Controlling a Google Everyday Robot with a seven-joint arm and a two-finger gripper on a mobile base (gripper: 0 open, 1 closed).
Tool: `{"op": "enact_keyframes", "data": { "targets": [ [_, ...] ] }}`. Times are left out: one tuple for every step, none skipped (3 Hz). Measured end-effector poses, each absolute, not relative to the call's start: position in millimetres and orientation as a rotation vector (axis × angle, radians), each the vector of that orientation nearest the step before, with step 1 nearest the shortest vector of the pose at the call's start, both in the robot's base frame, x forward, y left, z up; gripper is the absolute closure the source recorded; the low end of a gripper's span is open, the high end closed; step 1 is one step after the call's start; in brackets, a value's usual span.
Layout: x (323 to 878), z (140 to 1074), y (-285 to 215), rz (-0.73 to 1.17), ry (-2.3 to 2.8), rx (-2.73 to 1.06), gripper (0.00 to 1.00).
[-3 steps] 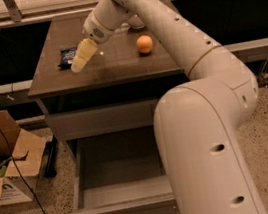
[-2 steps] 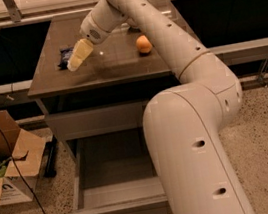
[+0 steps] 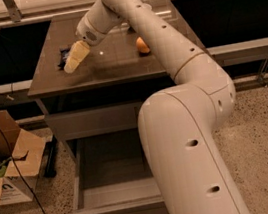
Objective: Place rxbar blueberry into middle drawer
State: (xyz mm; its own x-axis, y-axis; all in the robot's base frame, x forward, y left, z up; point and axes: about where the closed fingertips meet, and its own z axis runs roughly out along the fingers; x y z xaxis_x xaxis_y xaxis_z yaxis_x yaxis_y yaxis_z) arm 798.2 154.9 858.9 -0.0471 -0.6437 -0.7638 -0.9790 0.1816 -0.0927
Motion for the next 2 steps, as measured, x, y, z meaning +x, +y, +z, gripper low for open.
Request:
{"op": "enact_keyframes", "data": {
  "targets": [
    [801.1, 851.5, 169.4, 0.625, 1.759, -1.548, 0.00],
    [804.6, 844.0, 185.1, 0.646, 1.747, -1.551, 0.00]
  ]
}}
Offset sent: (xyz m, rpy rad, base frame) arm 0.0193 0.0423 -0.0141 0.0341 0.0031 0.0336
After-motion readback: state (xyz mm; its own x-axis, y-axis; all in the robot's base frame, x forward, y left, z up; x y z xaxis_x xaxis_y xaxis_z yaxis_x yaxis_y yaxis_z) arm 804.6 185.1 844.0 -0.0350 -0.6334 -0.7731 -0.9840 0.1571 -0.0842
